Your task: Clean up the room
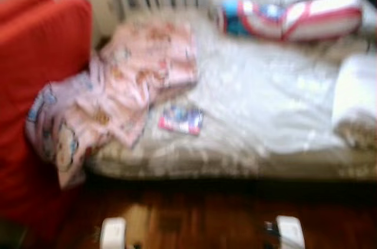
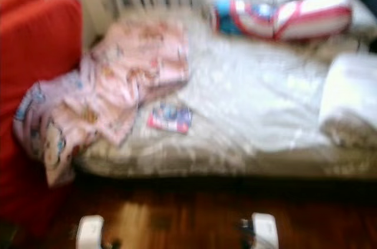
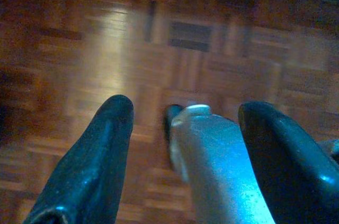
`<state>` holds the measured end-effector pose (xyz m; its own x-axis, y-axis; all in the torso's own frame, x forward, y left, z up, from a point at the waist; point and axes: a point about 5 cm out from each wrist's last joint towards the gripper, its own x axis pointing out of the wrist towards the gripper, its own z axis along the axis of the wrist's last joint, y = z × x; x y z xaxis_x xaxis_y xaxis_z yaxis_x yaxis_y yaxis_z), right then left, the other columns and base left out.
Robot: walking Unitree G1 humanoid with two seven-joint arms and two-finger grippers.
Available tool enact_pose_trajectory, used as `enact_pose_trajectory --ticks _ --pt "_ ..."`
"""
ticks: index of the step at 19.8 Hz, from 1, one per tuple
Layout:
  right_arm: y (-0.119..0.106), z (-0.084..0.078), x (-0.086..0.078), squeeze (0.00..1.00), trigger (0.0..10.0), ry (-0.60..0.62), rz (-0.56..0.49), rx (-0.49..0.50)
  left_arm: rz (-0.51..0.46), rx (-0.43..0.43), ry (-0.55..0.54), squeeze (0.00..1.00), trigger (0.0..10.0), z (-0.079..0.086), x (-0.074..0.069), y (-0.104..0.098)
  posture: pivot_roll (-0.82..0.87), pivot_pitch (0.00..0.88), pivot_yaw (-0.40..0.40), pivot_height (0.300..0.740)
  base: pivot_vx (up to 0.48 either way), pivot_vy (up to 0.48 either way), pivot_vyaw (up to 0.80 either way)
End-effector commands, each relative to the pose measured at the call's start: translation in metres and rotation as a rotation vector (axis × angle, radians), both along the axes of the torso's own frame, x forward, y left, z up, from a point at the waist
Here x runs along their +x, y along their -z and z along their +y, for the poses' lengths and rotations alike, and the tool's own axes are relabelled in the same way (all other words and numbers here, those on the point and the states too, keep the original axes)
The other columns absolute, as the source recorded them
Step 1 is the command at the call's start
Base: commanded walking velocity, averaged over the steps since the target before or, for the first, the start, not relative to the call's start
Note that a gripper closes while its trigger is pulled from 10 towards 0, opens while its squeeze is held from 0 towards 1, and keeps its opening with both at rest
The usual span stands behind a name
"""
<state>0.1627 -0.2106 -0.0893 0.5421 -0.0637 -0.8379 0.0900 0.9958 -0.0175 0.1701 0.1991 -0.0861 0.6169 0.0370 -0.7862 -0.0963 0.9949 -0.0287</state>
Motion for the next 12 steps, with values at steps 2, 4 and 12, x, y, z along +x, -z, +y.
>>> enact_pose_trajectory --ticks 2,4,12 --pt "-0.0001 0.0068 0.0028 0.00 10.0 -0.002 -0.011 0.017 0.019 0.022 -0.015 0.00 10.0 0.0105 -0.0072 0.0014 0.00 0.070 -0.012 0.740 0.000 -0.401 0.00" --pt "-0.0002 0.0071 0.0031 0.00 10.0 0.003 -0.017 0.020 0.017 0.021 -0.015 0.00 10.0 0.0105 -0.0069 0.0013 0.00 0.071 -0.012 0.740 0.000 -0.403 0.00" --pt "-0.0005 0.0077 0.0038 0.00 10.0 0.008 -0.021 0.021 0.020 0.027 -0.015 0.00 10.0 0.0130 -0.0071 0.0010 0.00 0.073 -0.011 0.740 0.000 -0.401 0.00"
